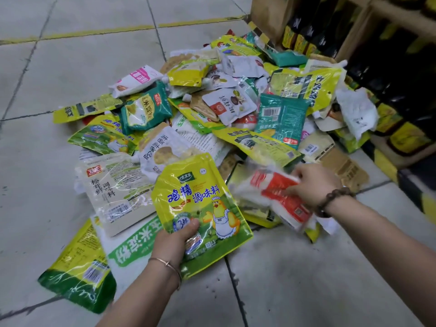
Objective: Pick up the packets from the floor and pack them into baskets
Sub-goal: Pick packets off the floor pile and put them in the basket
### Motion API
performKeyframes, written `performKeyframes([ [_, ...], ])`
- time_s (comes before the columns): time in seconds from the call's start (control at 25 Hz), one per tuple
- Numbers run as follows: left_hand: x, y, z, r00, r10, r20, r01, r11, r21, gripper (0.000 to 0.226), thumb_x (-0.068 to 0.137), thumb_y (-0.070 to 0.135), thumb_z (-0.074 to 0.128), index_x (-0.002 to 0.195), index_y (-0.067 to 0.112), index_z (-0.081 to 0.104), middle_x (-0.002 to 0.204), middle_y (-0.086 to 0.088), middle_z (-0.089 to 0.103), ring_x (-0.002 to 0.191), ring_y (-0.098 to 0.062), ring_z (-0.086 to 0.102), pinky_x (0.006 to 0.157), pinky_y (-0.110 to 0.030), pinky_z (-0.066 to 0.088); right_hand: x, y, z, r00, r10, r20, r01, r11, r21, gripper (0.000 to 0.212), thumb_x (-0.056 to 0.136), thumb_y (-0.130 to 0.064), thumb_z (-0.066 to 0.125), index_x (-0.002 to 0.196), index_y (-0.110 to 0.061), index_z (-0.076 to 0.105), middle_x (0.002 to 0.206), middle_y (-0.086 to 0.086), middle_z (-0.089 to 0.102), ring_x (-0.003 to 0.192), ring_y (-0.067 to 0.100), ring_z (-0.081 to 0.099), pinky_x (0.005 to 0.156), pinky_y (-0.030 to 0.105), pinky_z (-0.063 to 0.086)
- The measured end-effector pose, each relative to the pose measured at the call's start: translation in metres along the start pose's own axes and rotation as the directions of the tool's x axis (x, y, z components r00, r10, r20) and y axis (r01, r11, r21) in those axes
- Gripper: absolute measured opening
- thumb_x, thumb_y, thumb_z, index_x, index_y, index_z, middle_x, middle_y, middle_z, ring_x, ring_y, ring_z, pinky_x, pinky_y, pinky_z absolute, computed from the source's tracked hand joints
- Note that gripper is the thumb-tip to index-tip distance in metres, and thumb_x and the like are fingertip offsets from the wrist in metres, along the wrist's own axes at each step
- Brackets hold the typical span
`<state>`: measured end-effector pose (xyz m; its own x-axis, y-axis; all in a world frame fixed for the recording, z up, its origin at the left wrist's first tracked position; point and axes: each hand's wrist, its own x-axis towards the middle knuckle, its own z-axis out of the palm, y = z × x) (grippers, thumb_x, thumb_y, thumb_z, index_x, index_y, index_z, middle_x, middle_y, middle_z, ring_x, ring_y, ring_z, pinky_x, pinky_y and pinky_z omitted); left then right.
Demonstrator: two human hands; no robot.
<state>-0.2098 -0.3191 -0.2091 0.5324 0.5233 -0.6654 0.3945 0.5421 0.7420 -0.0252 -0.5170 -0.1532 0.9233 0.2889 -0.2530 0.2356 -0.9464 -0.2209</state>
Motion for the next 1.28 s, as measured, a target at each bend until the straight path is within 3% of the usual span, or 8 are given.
performKeyframes([
  [0.08, -0.002, 0.0, 0.015, 0.996, -0.008, 0.086, 0.007, 1.0, 0.008, 0.019, 0.076, 0.006, 0.072, 0.094, 0.003, 0.068, 0.072, -0.012, 0.072, 0.061, -0.025, 0.068, 0.064, -0.04, 0.058, -0.012, 0.021, -0.013, 0.997, 0.071, 0.023, -0.075, 0.922, 0.38, 0.023, 0.077, -0.023, 0.076, 0.071, -0.014, 0.055, 0.074, 0.003, 0.06, 0.071, 0.019, 0.056, 0.068, 0.032, 0.046],
  [0.2, -0.008, 0.006, 0.046, 0.97, 0.049, 0.238, -0.059, 0.998, 0.033, 0.011, 0.078, 0.001, 0.068, 0.088, 0.005, 0.068, 0.066, -0.007, 0.071, 0.052, -0.019, 0.067, 0.051, -0.031, 0.057, -0.037, 0.05, -0.031, 0.976, 0.204, 0.075, -0.179, 0.56, 0.809, 0.013, 0.082, -0.005, 0.067, 0.092, -0.012, 0.063, 0.088, 0.005, 0.07, 0.078, 0.02, 0.067, 0.078, 0.035, 0.055],
  [0.28, -0.017, 0.011, 0.077, 0.934, 0.087, 0.348, -0.115, 0.991, 0.061, 0.017, 0.076, 0.0, 0.069, 0.093, 0.004, 0.069, 0.076, -0.01, 0.072, 0.06, -0.023, 0.068, 0.068, -0.041, 0.058, -0.06, 0.071, -0.046, 0.943, 0.327, 0.066, -0.188, 0.356, 0.915, 0.019, 0.083, 0.007, 0.061, 0.091, -0.011, 0.062, 0.079, 0.003, 0.07, 0.063, 0.013, 0.069, 0.061, 0.026, 0.058],
  [0.4, -0.043, 0.016, 0.128, 0.854, 0.121, 0.506, -0.188, 0.979, 0.083, 0.022, 0.064, 0.004, 0.079, 0.085, 0.007, 0.07, 0.076, -0.009, 0.073, 0.074, -0.029, 0.068, 0.079, -0.051, 0.054, -0.103, 0.103, -0.076, 0.86, 0.502, 0.089, -0.219, 0.205, 0.954, 0.018, 0.083, 0.011, 0.056, 0.083, -0.006, 0.063, 0.075, 0.008, 0.068, 0.051, 0.012, 0.066, 0.049, 0.024, 0.056],
  [0.64, -0.112, 0.013, 0.2, 0.677, 0.151, 0.72, -0.284, 0.957, 0.066, 0.011, 0.08, 0.003, 0.067, 0.089, 0.009, 0.067, 0.076, -0.006, 0.072, 0.069, -0.024, 0.069, 0.058, -0.036, 0.06, -0.186, 0.158, -0.131, 0.719, 0.693, -0.045, -0.103, 0.17, 0.98, 0.003, 0.086, -0.003, 0.062, 0.088, -0.004, 0.063, 0.067, 0.008, 0.071, 0.054, 0.019, 0.068, 0.052, 0.032, 0.058],
  [0.88, -0.179, 0.007, 0.234, 0.58, 0.22, 0.784, -0.371, 0.928, 0.013, 0.009, 0.082, 0.006, 0.065, 0.079, 0.015, 0.067, 0.062, 0.008, 0.07, 0.056, -0.007, 0.067, 0.046, -0.018, 0.051, -0.254, 0.192, -0.157, 0.602, 0.787, -0.136, 0.007, 0.165, 0.986, 0.004, 0.085, -0.007, 0.065, 0.087, -0.008, 0.062, 0.066, 0.005, 0.072, 0.056, 0.016, 0.069, 0.046, 0.027, 0.055],
  [1.16, -0.272, -0.006, 0.257, 0.43, 0.086, 0.899, -0.381, 0.92, 0.094, 0.011, 0.072, 0.017, 0.07, 0.08, 0.009, 0.07, 0.071, -0.007, 0.073, 0.065, -0.027, 0.071, 0.058, -0.039, 0.058, -0.349, 0.219, -0.199, 0.449, 0.834, -0.32, 0.124, 0.297, 0.947, 0.011, 0.089, -0.01, 0.06, 0.079, -0.006, 0.065, 0.064, 0.004, 0.07, 0.053, 0.015, 0.066, 0.059, 0.029, 0.058],
  [1.28, -0.32, -0.018, 0.276, 0.366, 0.121, 0.923, -0.403, 0.914, 0.04, 0.004, 0.077, 0.012, 0.069, 0.08, 0.011, 0.068, 0.063, 0.002, 0.072, 0.061, -0.018, 0.067, 0.044, -0.023, 0.053, -0.404, 0.246, -0.214, 0.355, 0.867, -0.35, 0.136, 0.323, 0.937, 0.011, 0.089, -0.012, 0.061, 0.083, -0.003, 0.066, 0.07, 0.009, 0.071, 0.059, 0.019, 0.067, 0.068, 0.034, 0.058],
])
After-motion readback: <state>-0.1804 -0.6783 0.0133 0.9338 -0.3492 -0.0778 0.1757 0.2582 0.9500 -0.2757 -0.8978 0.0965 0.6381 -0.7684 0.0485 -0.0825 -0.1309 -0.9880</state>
